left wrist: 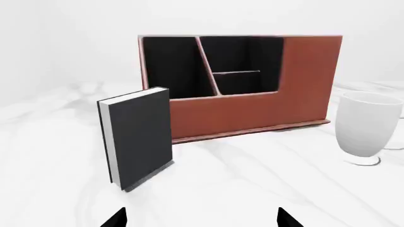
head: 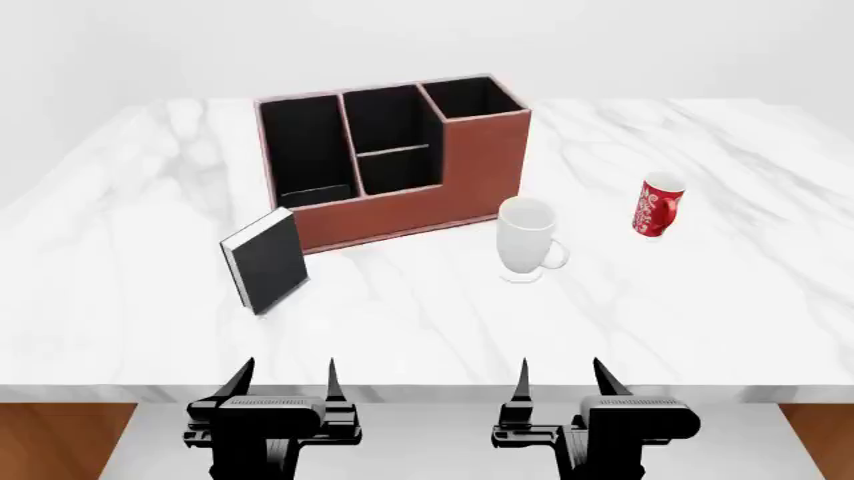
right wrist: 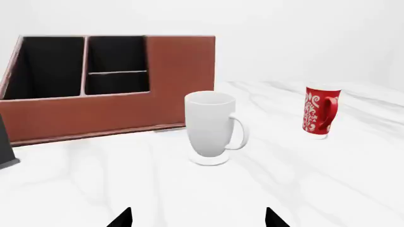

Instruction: Pick up the red mug and place it to the right of the caddy.

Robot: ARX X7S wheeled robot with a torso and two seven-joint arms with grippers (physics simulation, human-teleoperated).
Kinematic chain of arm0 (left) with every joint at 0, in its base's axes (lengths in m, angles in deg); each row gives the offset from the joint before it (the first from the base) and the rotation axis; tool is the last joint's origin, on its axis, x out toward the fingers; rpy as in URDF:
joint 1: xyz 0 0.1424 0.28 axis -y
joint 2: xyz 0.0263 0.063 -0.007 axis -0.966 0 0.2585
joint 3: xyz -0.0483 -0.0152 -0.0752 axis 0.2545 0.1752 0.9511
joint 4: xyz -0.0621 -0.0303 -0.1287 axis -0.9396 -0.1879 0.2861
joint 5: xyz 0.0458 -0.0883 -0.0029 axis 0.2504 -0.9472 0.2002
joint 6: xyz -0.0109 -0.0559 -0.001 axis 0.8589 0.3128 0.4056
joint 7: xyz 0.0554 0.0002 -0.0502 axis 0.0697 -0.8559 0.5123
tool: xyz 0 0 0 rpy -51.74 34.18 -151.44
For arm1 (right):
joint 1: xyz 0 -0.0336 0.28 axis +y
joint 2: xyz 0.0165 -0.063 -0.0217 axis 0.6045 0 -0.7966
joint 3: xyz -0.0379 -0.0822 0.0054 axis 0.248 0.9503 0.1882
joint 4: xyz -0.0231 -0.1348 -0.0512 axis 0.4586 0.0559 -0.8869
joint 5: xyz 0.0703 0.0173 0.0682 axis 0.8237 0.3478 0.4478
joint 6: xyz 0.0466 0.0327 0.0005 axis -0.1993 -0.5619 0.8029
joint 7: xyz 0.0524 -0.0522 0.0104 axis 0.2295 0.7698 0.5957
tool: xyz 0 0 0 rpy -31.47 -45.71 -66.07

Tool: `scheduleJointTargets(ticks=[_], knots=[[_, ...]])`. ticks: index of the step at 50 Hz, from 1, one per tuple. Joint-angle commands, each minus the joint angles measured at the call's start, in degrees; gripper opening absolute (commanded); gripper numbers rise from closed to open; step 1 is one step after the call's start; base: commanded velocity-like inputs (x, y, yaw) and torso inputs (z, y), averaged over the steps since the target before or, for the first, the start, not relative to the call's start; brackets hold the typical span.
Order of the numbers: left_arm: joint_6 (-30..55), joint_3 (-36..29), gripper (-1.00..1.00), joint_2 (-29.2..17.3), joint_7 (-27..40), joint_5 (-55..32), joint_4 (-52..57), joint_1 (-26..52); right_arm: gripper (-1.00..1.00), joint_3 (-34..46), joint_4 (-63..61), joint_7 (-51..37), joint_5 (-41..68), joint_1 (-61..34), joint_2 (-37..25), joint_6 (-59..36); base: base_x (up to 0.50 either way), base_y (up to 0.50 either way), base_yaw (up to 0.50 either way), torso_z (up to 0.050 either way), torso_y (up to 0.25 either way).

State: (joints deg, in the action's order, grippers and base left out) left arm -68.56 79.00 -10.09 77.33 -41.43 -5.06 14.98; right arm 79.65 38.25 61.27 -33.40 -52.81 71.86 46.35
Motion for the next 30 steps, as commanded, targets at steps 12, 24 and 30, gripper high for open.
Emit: scheduleJointTargets(ticks=[12, 24, 30], knots=[[1.22, -2.78, 1.0, -2.66, 3.06, -3.8, -0.74, 1.05, 1.0, 4.38, -1.29, -2.29, 1.27, 1.45, -3.14, 2.37, 0.0, -0.23, 0.0, 0.0, 0.0], [0.4, -3.91, 1.0, -3.73, 4.71, -4.54, -1.63, 1.3, 1.0, 5.71, -0.82, -3.84, 1.54, 1.34, -4.15, 3.09, 0.0, -0.5, 0.0, 0.0, 0.0], [0.21, -4.46, 1.0, -4.19, 5.36, -4.76, -1.55, 1.19, 1.0, 6.25, -0.78, -4.43, 1.73, 1.42, -4.58, 3.5, 0.0, -0.5, 0.0, 0.0, 0.0]])
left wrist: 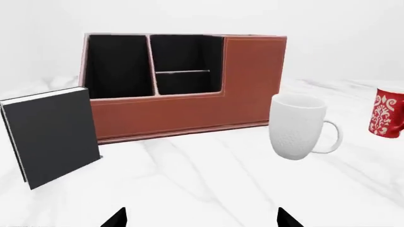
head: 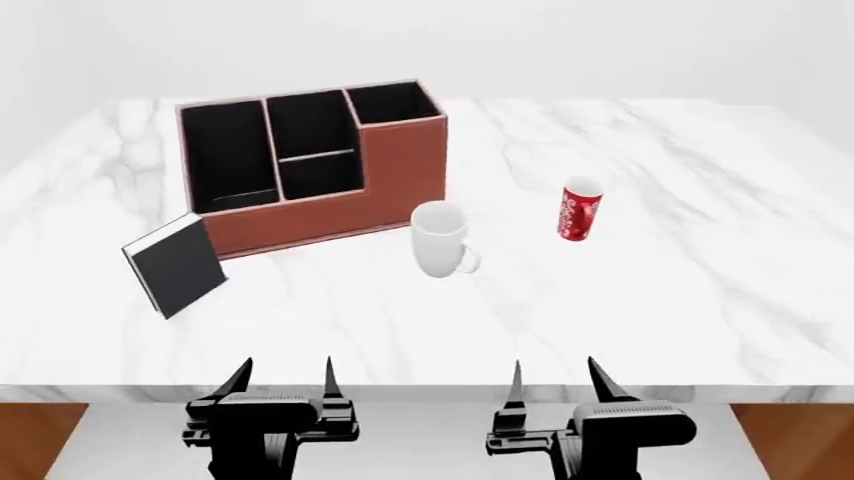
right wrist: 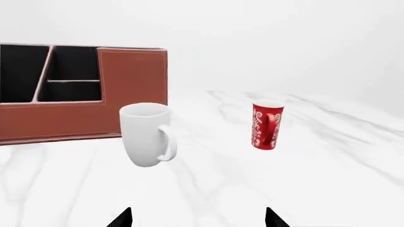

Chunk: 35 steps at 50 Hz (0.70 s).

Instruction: Pick up the red mug and place it to the right of the caddy.

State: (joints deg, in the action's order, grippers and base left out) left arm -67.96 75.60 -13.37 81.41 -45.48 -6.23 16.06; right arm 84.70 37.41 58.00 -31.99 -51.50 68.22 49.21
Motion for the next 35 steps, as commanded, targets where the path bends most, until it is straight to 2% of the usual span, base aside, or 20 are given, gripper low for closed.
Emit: scheduleJointTargets(ticks=[1, 20, 23, 24, 26, 28, 29, 31, 33, 34, 35], knots=[[-0.5, -1.13, 1.0, -0.97, 1.41, -0.73, -0.36, 0.08, 1.0, 1.27, 0.0, -1.25, 0.37, 0.15, -1.01, 0.66, 0.0, -0.5, 0.0, 0.0, 0.0], [0.02, -2.6, 1.0, -2.05, 2.85, -2.18, 0.56, -0.44, 1.0, 2.19, -0.22, -3.36, 1.92, 0.06, -1.85, 0.5, 0.0, -0.48, 0.0, 0.0, 0.0], [9.4, -2.77, 1.0, -2.85, 4.37, -2.46, 8.4, -0.15, 1.0, 2.37, -4.1, -3.16, 4.16, -0.97, -2.02, -8.83, 0.0, 0.0, 0.0, 0.0, 0.0], [17.85, -2.71, 1.0, -3.97, 4.63, -3.5, 16.35, 0.98, 1.0, 2.67, -9.06, -3.78, 4.36, -1.79, -2.29, -15.07, 0.0, 0.0, 0.0, 0.0, 0.0], [26.91, -1.95, 1.0, -4.84, 5.27, -5.19, 22.73, 3.41, 1.0, 3.35, -13.12, -4.86, 3.28, -3.04, -2.65, -18.73, 0.0, 0.0, 0.0, 0.0, 0.0], [37.55, 0.13, 1.0, -5.67, 5.45, -8.87, 30.23, 7.43, 1.0, 2.36, -17.47, -6.0, 4.27, -5.89, -2.18, -24.08, 0.0, 0.0, 0.0, 0.0, 0.0], [46.15, 0.93, 1.0, -6.88, 6.93, -9.97, 36.75, 12.38, 1.0, 2.22, -20.01, -6.62, 4.71, -9.39, -1.96, -29.59, 0.0, 0.0, 0.0, 0.0, 0.0], [56.04, 2.4, 1.0, -7.43, 7.88, -12.05, 42.39, 17.7, 1.0, 2.94, -20.84, -7.29, 4.23, -12.04, -1.94, -32.61, 0.0, 0.0, 0.0, 0.0, 0.0], [60.31, 0.84, 1.0, -9.07, 9.2, -11.13, 45.85, 21.05, 1.0, 5.41, -20.52, -7.66, 1.59, -13.24, -2.97, -31.69, 0.0, 0.0, 0.0, 0.0, 0.0], [64.55, 1.56, 1.0, -9.17, 9.62, -11.8, 47.58, 24.11, 1.0, 1.84, -23.23, -8.02, 5.6, -16.51, -0.98, -37.47, 0.0, 0.0, 0.0, 0.0, 0.0], [66.1, 2.61, 1.0, -8.8, 9.46, -12.59, 48.22, 25.05, 1.0, 1.58, -23.84, -8.32, 5.87, -16.88, -0.74, -37.38, 0.0, 0.0, 0.0, 0.0, 0.0]])
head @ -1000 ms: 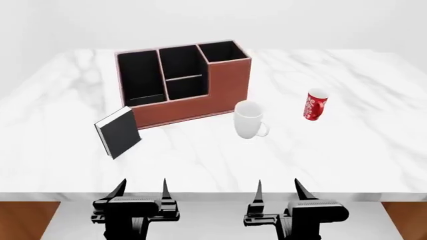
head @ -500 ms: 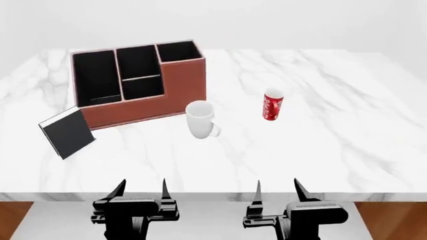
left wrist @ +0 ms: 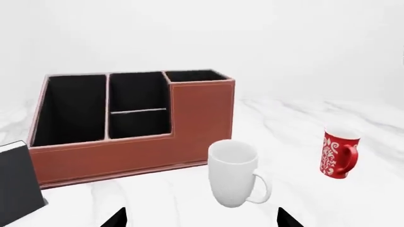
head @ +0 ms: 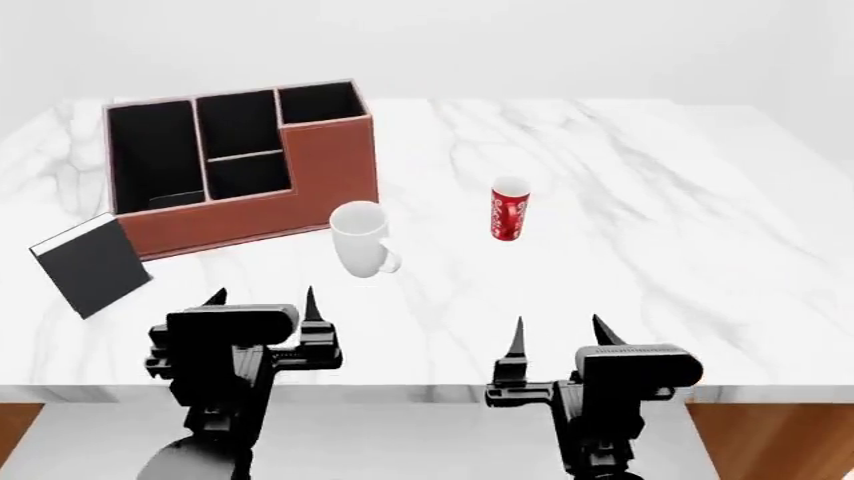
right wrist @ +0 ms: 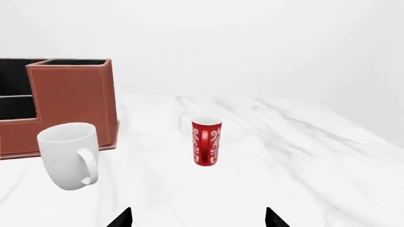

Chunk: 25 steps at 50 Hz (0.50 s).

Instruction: Pick up the red mug and place it to the right of the caddy.

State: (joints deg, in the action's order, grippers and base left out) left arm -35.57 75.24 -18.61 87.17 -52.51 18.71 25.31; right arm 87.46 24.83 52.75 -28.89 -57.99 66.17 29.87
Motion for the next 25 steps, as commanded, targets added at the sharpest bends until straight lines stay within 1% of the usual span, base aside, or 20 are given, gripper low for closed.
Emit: scheduleJointTargets(ticks=[1, 2, 5, 6, 11, 25], knots=[[35.33, 3.77, 1.0, -3.51, 3.61, -6.16, 24.2, 16.64, 1.0, -0.75, -10.67, -3.46, 2.28, -11.04, 1.24, -18.22, 0.0, 0.0, 0.0, 0.0, 0.0], [36.16, 3.97, 1.0, -3.75, 3.84, -6.17, 24.88, 16.96, 1.0, -0.67, -9.43, -4.6, 1.14, -11.19, 1.35, -16.17, 0.0, 0.0, 0.0, 0.0, 0.0], [36.86, 4.42, 1.0, -3.83, 3.85, -6.48, 25.04, 16.47, 1.0, -3.67, -8.27, -2.32, 5.69, -9.49, 1.68, -12.62, 0.0, 0.0, 0.0, 0.0, 0.0], [36.39, 3.83, 1.0, -4.03, 4.1, -6.12, 24.65, 16.1, 1.0, -2.11, -8.65, -3.09, 3.25, -9.93, 0.91, -11.4, 0.5, 0.08, 0.0, 0.0, 0.0], [37.45, 2.74, 1.0, -3.96, 4.89, -6.08, 25.72, 16.52, 1.0, -2.23, -10.06, -3.21, 4.24, -9.67, 0.36, -11.74, 0.5, 0.08, 0.0, 0.0, 0.0], [33.97, 1.43, 1.0, -4.7, 4.97, -5.63, 23.83, 15.21, 1.0, -0.66, -10.1, -3.36, 5.13, -9.56, -0.86, -11.55, 0.5, 0.08, 0.0, 0.0, 0.0]])
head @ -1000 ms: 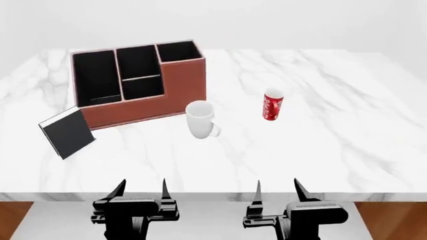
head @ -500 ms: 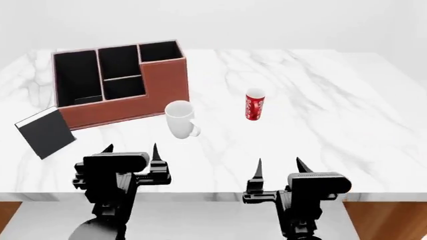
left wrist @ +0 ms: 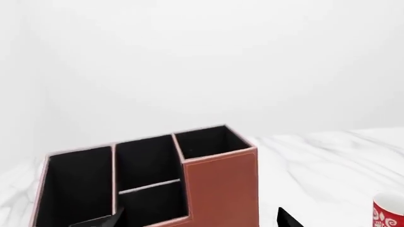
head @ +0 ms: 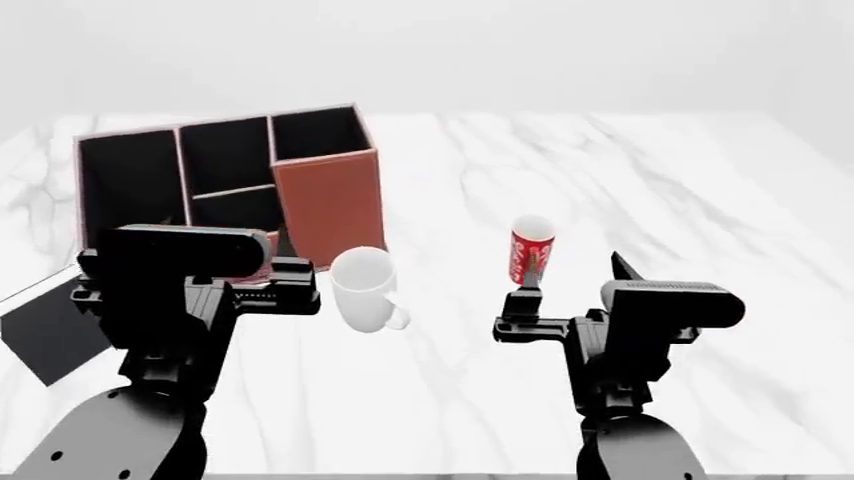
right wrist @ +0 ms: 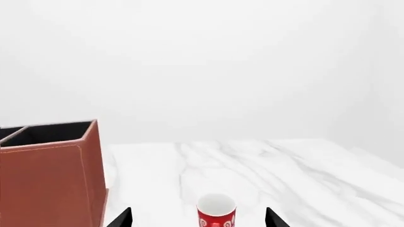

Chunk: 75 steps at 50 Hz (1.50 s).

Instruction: Pick up the red mug and place it to the right of the caddy.

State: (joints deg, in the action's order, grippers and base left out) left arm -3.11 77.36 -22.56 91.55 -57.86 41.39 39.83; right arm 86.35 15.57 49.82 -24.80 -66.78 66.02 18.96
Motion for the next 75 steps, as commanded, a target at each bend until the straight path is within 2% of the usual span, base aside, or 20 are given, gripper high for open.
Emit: scheduleJointTargets(ticks=[1, 35, 50, 54, 56, 58, 62, 66, 75], knots=[[1.43, -0.88, 1.0, -0.82, 0.7, -0.19, 1.14, 0.66, 1.0, 0.45, -0.82, -0.47, 1.11, -0.8, -0.79, -0.61, 0.5, 0.08, 0.0, 0.0, 0.0], [0.4, -0.42, 1.0, -1.56, 1.37, -1.05, 1.14, -0.32, 1.0, 2.89, -0.85, -2.8, 1.64, -0.76, -2.17, -1.05, 0.5, 0.0, 0.0, 0.0, 0.001], [0.88, 0.16, 1.0, -1.94, 1.69, -1.66, 1.76, -0.24, 1.0, 2.92, -0.81, -4.2, 2.39, -1.81, -2.59, -3.24, 0.0, 0.0, 0.0, 0.0, 0.001], [0.53, 0.25, 1.0, -2.04, 1.68, -1.72, 1.26, -0.43, 1.0, 3.45, -1.68, -6.0, -0.22, -0.63, -3.13, 0.06, 0.0, 0.0, 0.0, 0.0, 0.0], [1.37, 0.51, 1.0, -2.04, 1.81, -1.95, 1.54, -0.02, 1.0, -0.07, -2.94, -5.56, 4.84, 0.05, -1.88, -2.3, 0.0, 0.0, 0.0, 0.0, 0.0], [2.52, 0.79, 1.0, -2.08, 1.87, -2.37, 2.42, 0.47, 1.0, 0.0, -4.95, -6.16, 4.12, 0.7, -3.4, -4.43, 0.0, 0.0, 0.0, 0.0, 0.0], [2.57, 1.49, 1.0, -1.93, 1.87, -2.78, 3.05, 0.11, 1.0, -4.84, -17.52, -3.9, 10.48, 3.64, -9.26, -16.62, 0.0, 0.0, 0.0, 0.0, 0.0], [2.6, 1.7, 1.0, -2.11, 1.98, -2.86, 2.96, -0.14, 1.0, -9.81, -22.28, -2.17, 14.35, 6.85, -12.63, -20.63, 0.0, 0.0, 0.0, 0.0, 0.0], [3.09, 1.97, 1.0, -2.18, 2.44, -3.14, 3.37, -0.17, 1.0, -13.31, -19.71, 1.41, 14.62, 15.35, -16.18, -17.54, 0.0, 0.0, 0.0, 0.0, 0.0]])
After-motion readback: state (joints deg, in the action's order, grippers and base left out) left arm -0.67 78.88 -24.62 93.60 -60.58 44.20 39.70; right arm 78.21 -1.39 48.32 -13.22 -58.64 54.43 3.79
